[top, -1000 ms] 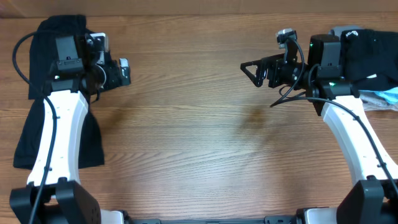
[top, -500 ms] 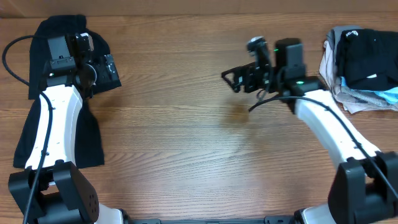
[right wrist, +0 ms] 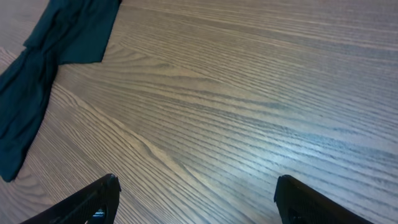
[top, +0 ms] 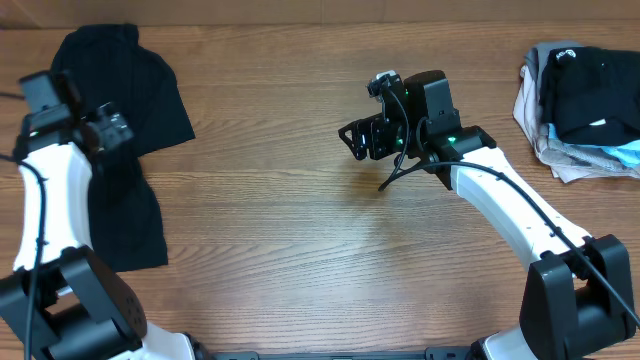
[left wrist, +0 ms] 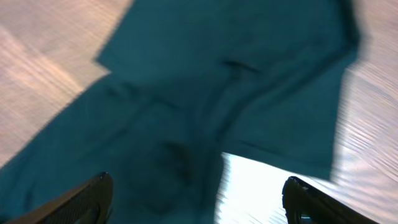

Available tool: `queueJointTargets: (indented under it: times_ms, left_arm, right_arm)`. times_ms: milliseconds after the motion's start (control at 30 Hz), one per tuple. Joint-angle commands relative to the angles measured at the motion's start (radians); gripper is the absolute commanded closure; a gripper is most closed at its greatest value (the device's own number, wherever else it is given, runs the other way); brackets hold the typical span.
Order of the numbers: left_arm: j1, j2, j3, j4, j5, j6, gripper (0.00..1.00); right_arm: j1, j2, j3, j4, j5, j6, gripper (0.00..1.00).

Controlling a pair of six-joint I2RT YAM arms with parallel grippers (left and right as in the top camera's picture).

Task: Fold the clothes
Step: 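Lower left gripper onto the black shirt's edge and pinch it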

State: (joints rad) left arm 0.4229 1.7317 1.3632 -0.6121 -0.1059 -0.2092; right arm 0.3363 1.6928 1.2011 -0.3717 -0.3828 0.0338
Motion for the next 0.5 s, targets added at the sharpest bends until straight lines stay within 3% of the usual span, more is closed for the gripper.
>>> queueJointTargets:
  times_ms: [0, 100, 233, 467]
  left_arm:
    - [0.060, 0.056, 0.020, 0.019, -0.032, -0.023, 0.12]
    - [0.086, 0.102, 0.020, 0.053, -0.008, 0.052, 0.16]
    - [0.087, 0.178, 0.020, 0.128, 0.114, 0.318, 0.19]
    - [0.087, 0.282, 0.020, 0.252, 0.114, 0.417, 0.21]
  right_arm:
    - [0.002, 0.008, 0.029, -0.008, 0.016, 0.000, 0.16]
    - [0.002, 0.010, 0.029, -0.016, 0.016, 0.000, 0.18]
    - [0.002, 0.015, 0.029, -0.022, 0.016, 0.000, 0.20]
    - [0.002, 0.016, 0.029, -0.039, 0.016, 0.000, 0.22]
